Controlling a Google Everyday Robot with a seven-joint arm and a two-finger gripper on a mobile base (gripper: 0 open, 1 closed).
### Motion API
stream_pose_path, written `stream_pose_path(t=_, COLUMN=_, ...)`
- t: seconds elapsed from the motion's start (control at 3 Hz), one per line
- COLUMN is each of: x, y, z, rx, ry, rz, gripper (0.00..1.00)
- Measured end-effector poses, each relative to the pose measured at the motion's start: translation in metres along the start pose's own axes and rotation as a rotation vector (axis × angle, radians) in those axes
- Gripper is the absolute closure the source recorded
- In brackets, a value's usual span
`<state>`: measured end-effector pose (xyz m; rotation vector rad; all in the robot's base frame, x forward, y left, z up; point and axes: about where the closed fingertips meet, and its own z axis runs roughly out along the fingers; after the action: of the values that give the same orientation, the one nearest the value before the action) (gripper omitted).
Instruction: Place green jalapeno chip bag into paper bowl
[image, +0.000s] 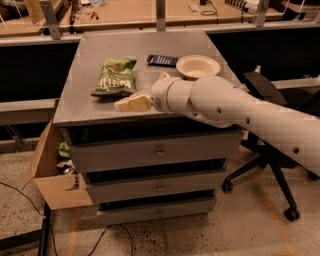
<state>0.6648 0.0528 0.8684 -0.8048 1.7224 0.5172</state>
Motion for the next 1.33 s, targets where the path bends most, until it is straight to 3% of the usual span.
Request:
stream_pose_path(t=0.67, x=-0.022, y=0.000, z=0.062, rx=0.029, ry=0.015, rz=0.066, gripper=0.00)
stream_pose_path(t=1.33, x=-0.001, y=0.007, z=0.095, rx=-0.016, ry=0.077, rz=0.097, gripper=0.41)
